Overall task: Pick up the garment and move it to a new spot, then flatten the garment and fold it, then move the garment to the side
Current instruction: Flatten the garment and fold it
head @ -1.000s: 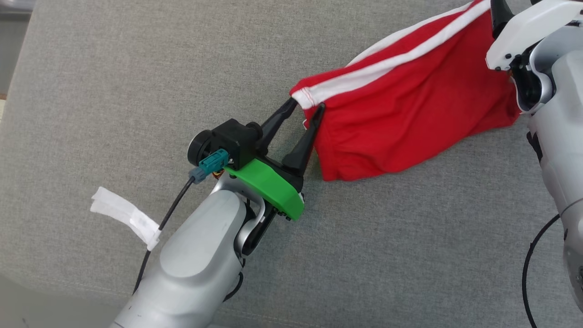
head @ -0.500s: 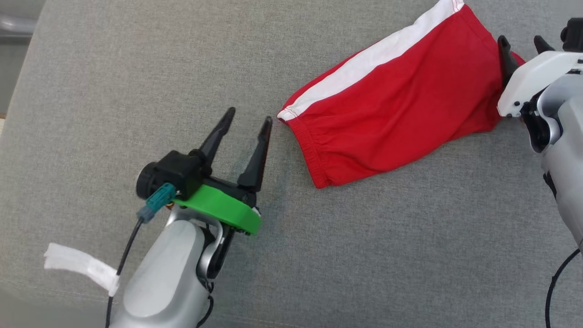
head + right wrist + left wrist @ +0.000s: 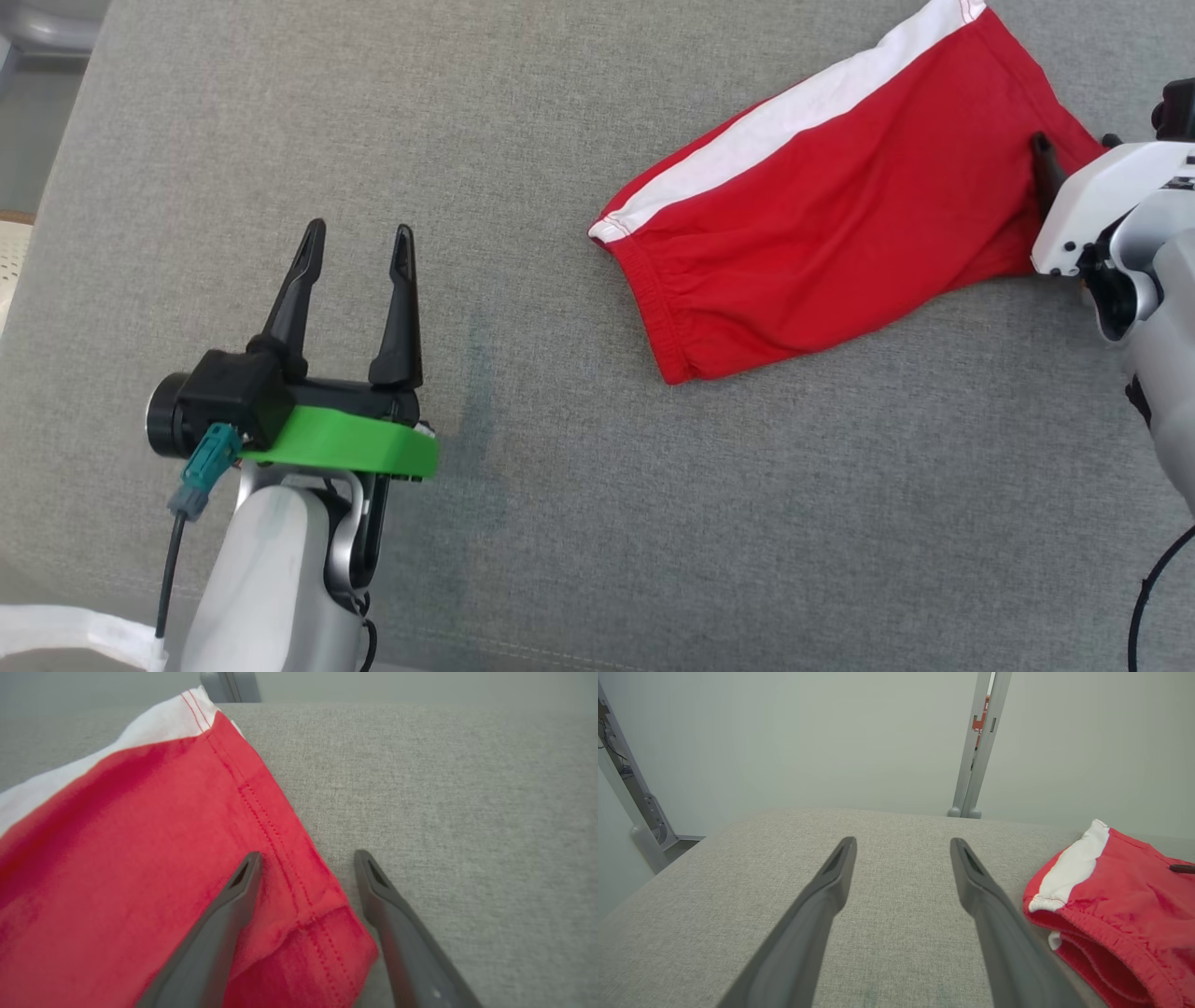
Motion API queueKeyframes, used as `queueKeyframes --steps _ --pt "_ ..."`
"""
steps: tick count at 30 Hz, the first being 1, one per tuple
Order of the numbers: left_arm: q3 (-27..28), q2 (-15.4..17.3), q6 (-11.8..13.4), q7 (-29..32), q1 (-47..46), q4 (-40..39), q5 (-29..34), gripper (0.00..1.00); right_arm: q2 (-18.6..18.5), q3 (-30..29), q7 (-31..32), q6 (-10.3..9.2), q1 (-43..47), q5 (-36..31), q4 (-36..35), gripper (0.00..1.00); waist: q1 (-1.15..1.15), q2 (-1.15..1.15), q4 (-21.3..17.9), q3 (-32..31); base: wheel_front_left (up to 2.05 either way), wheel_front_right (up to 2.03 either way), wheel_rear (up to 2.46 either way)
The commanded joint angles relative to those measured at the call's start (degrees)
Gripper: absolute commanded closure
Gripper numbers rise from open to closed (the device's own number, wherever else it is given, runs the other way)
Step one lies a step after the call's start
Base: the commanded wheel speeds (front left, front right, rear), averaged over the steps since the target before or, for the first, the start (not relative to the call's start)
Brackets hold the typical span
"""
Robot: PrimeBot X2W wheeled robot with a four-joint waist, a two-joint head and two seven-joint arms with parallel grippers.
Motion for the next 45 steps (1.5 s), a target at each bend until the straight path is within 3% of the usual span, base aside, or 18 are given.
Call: queueKeyframes --steps 1,2,3,11,20,31,38,45 --pt "0.8 -0.29 -0.27 -0.16 1.31 -0.49 0.71 0.0 0.56 0.61 1.08 -0.08 1.16 0.75 0.27 0.5 0.0 0.0 -0.15 -0.24 0.0 0.0 0.0" --pt "1.3 -0.32 -0.35 -0.16 1.69 -0.55 1.01 0.0 0.89 0.84 1.27 -0.08 1.56 1.27 -0.13 0.82 0.0 0.0 -0.3 -0.4 0.0 0.0 0.0" --pt "1.91 -0.4 -0.51 -0.16 2.19 -0.54 1.34 0.0 1.25 1.21 1.54 -0.08 2.07 1.92 -0.55 1.0 0.0 0.0 -0.55 -0.67 0.0 0.0 0.0" --pt "4.4 -0.69 -1.2 -0.16 4.85 -0.07 3.55 0.0 0.69 3.9 -0.68 -0.09 6.39 6.7 -5.92 1.0 0.0 0.0 -2.89 -4.0 0.0 0.0 0.0" --pt "7.05 -0.7 -1.89 -0.16 8.14 0.63 5.09 0.0 -2.74 6.12 -4.74 -0.09 16.73 14.39 -14.37 1.0 0.0 0.0 -6.42 -9.49 0.0 0.0 0.0" --pt "8.33 -0.69 -2.39 -0.16 10.99 0.87 5.79 0.0 -6.64 2.73 -9.31 -0.09 32.31 22.79 -21.35 1.0 0.0 0.0 -8.71 -12.96 0.0 0.0 0.0" --pt "9.73 -0.7 -2.67 -0.15 12.18 0.91 6.62 0.0 -6.43 0.56 -10.77 -0.09 36.12 22.88 -22.81 1.0 0.0 0.0 -9.48 -13.91 0.0 0.0 0.0" --pt "10.02 -0.7 -2.72 -0.16 12.46 1.34 7.32 0.0 -4.31 -0.38 -11.88 -0.09 34.13 20.57 -24.75 1.0 0.0 0.0 -9.56 -14.47 0.0 0.0 0.0"
